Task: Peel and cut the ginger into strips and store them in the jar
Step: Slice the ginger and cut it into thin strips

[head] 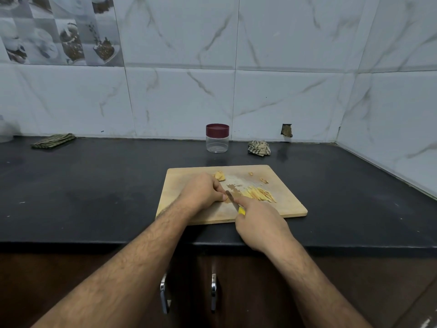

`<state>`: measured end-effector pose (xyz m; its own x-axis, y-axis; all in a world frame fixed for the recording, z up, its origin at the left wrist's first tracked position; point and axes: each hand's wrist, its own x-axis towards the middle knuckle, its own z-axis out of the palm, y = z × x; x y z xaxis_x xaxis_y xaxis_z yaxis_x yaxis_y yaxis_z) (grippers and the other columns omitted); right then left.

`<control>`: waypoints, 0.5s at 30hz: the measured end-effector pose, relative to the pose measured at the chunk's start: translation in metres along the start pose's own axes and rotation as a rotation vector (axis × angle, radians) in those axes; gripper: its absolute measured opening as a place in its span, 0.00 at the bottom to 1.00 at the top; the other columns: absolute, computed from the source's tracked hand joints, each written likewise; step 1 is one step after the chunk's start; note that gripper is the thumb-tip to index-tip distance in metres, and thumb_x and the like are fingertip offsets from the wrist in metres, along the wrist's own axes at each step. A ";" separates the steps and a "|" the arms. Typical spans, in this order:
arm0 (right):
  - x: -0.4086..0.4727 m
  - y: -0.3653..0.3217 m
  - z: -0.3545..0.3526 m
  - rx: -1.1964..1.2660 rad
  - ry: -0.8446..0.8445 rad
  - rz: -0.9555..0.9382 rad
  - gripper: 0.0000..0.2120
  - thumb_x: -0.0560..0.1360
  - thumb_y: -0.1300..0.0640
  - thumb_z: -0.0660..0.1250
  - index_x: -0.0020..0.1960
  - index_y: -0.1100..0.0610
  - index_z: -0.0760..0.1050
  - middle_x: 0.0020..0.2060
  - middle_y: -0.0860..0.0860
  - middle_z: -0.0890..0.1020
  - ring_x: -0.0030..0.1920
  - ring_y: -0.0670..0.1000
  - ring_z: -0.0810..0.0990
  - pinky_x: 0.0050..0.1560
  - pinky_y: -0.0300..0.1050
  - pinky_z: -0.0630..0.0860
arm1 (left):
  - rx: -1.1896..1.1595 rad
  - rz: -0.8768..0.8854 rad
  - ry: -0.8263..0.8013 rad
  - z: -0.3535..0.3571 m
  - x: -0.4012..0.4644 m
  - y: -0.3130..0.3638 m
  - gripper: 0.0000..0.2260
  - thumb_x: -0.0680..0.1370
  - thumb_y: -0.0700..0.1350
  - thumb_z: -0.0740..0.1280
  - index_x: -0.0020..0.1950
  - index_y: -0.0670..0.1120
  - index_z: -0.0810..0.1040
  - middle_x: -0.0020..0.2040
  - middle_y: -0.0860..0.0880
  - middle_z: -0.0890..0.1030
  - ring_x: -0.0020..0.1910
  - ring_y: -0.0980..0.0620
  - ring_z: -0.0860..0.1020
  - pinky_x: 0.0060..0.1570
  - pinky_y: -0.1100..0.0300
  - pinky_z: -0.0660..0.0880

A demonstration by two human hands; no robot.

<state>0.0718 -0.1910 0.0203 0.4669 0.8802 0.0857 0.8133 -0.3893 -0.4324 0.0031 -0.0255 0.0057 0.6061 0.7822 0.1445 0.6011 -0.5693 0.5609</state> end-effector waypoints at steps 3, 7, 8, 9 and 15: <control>0.001 -0.002 0.001 -0.016 -0.002 -0.003 0.27 0.78 0.59 0.57 0.75 0.43 0.64 0.63 0.50 0.77 0.62 0.54 0.75 0.56 0.49 0.75 | 0.015 0.008 -0.005 0.000 0.002 -0.001 0.05 0.72 0.48 0.76 0.36 0.55 0.83 0.46 0.57 0.85 0.50 0.58 0.80 0.54 0.55 0.77; 0.000 -0.003 0.001 -0.025 0.002 -0.005 0.26 0.78 0.58 0.57 0.75 0.42 0.64 0.63 0.50 0.77 0.61 0.54 0.75 0.55 0.49 0.76 | 0.031 0.003 -0.011 0.000 0.003 -0.001 0.05 0.72 0.49 0.76 0.37 0.55 0.84 0.45 0.57 0.85 0.50 0.57 0.79 0.51 0.58 0.76; 0.000 -0.003 0.001 -0.023 0.001 -0.005 0.26 0.79 0.58 0.57 0.75 0.42 0.64 0.63 0.50 0.77 0.62 0.54 0.75 0.55 0.49 0.75 | 0.031 0.001 -0.013 0.000 0.004 -0.001 0.04 0.72 0.49 0.76 0.37 0.54 0.84 0.45 0.57 0.85 0.49 0.57 0.79 0.51 0.57 0.76; 0.000 -0.004 0.000 -0.022 -0.001 -0.005 0.26 0.79 0.58 0.57 0.75 0.42 0.64 0.64 0.50 0.77 0.62 0.54 0.75 0.54 0.49 0.75 | 0.030 0.000 -0.015 0.000 0.004 -0.001 0.03 0.72 0.48 0.76 0.38 0.54 0.85 0.45 0.57 0.85 0.49 0.58 0.79 0.52 0.57 0.76; -0.001 -0.009 0.000 -0.026 -0.012 0.011 0.26 0.78 0.59 0.57 0.74 0.43 0.65 0.64 0.50 0.77 0.62 0.54 0.75 0.56 0.48 0.75 | 0.039 0.000 -0.024 0.000 0.005 0.000 0.02 0.72 0.49 0.76 0.42 0.52 0.86 0.46 0.57 0.85 0.50 0.58 0.79 0.54 0.56 0.77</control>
<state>0.0645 -0.1883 0.0242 0.4718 0.8789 0.0703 0.8171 -0.4058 -0.4095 0.0059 -0.0222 0.0069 0.6181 0.7762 0.1246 0.6207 -0.5792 0.5285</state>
